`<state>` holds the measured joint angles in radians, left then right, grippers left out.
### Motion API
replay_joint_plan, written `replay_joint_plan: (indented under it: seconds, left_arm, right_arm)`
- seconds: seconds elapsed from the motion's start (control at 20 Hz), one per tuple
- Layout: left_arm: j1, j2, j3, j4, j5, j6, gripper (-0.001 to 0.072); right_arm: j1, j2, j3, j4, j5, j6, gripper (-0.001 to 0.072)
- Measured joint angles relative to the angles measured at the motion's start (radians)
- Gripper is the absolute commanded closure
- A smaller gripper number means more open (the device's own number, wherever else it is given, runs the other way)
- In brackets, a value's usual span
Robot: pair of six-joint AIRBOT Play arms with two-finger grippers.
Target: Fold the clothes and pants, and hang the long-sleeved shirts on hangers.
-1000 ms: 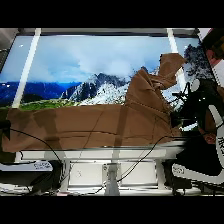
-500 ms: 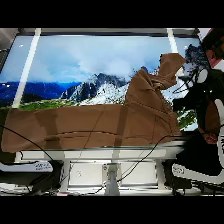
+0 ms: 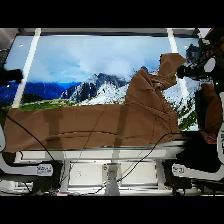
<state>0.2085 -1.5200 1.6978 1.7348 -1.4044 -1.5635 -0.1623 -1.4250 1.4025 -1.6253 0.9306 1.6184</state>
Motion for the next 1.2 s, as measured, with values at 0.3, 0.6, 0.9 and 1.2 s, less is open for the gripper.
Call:
replay_joint_plan:
  seconds: [0.3,0.6,0.9,1.2]
  left_arm:
    - [-0.215,0.0,0.006,-0.048,0.148,0.0,0.0225]
    - [-0.294,0.0,0.007,-0.06,0.187,0.0,0.0225]
    - [-0.317,0.0,0.007,-0.081,0.194,-0.001,0.0225]
    - [-0.333,0.0,0.007,-0.094,0.196,-0.001,0.0225]
  right_arm:
    - [-0.071,-0.235,0.182,0.096,-0.049,0.082,0.012]
    - [-0.132,-0.465,0.38,0.246,-0.035,0.114,0.0128]
    - [-0.149,-0.61,0.491,0.283,-0.035,0.153,0.0185]
    - [-0.163,-0.666,0.521,0.29,-0.057,0.175,0.0194]
